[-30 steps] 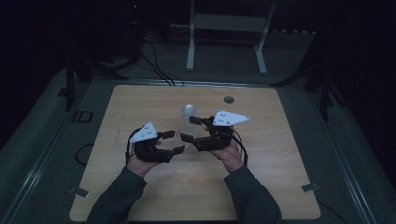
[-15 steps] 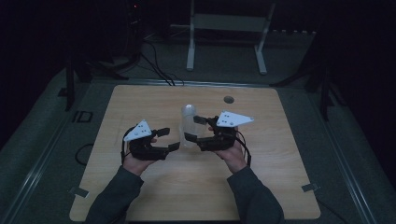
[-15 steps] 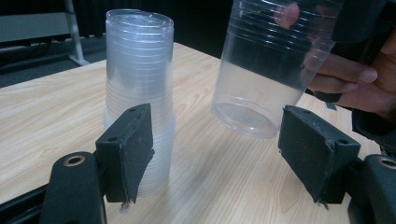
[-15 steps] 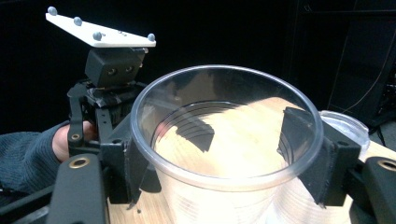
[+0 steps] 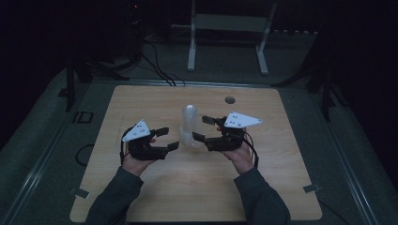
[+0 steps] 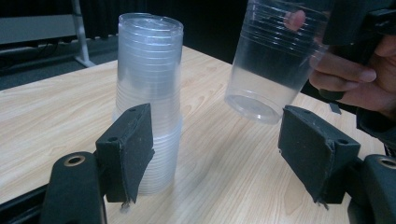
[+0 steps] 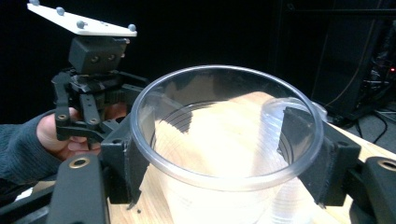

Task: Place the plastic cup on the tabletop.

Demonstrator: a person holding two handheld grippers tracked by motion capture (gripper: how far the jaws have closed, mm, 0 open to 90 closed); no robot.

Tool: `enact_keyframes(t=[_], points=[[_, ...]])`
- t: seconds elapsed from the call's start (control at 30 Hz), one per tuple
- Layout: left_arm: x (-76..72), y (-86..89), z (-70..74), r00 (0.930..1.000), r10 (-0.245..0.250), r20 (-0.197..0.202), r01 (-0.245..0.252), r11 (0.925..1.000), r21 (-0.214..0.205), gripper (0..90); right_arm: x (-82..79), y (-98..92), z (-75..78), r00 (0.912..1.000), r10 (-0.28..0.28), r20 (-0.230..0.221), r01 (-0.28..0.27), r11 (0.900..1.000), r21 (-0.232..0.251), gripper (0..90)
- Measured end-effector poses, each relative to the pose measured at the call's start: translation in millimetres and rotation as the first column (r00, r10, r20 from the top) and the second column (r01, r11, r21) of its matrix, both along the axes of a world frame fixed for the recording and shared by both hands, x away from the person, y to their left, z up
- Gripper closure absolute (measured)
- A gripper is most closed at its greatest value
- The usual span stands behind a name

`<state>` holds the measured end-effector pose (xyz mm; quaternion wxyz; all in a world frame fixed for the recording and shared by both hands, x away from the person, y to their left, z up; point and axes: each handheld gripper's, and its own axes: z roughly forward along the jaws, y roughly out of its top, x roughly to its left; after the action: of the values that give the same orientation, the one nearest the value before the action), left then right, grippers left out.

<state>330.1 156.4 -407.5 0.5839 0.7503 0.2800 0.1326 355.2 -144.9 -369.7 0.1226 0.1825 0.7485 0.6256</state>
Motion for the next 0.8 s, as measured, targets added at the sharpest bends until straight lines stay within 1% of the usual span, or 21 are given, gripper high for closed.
enact_keyframes(t=[0.1, 0.13, 0.27, 0.47, 0.67, 0.8], points=[[0.2, 0.1, 0.2, 1.0000, 0.000, -0.002, 0.000, 1.0000, -0.006, 26.7, 0.5, -3.4, 0.6, 0.9999, -0.013, 0.001, 0.013, 0.9999, 0.004, 27.0], [0.2, 0.0, 0.0, 1.0000, 0.000, -0.002, 0.000, 1.0000, -0.003, 26.7, 0.8, -5.3, 1.3, 0.9998, -0.020, 0.008, 0.020, 0.9998, 0.001, 27.0], [0.3, -0.8, -0.9, 1.0000, -0.002, -0.005, 0.002, 1.0000, 0.001, 26.7, 1.1, -7.8, 1.3, 0.9991, -0.040, 0.013, 0.040, 0.9992, -0.009, 27.0], [0.5, -0.4, -0.9, 1.0000, 0.002, -0.005, -0.002, 1.0000, 0.001, 26.8, 1.8, -12.9, -0.5, 0.9981, -0.060, 0.012, 0.060, 0.9981, -0.009, 27.0], [1.1, 0.1, -1.8, 0.9999, 0.011, -0.011, -0.011, 0.9999, 0.010, 26.9, 2.2, -17.3, -3.6, 0.9956, -0.092, 0.019, 0.092, 0.9952, -0.032, 27.0], [0.6, -0.2, -1.2, 0.9999, 0.011, -0.009, -0.011, 0.9999, 0.009, 26.9, 2.4, -20.4, -4.5, 0.9942, -0.106, 0.018, 0.106, 0.9938, -0.033, 27.0]])
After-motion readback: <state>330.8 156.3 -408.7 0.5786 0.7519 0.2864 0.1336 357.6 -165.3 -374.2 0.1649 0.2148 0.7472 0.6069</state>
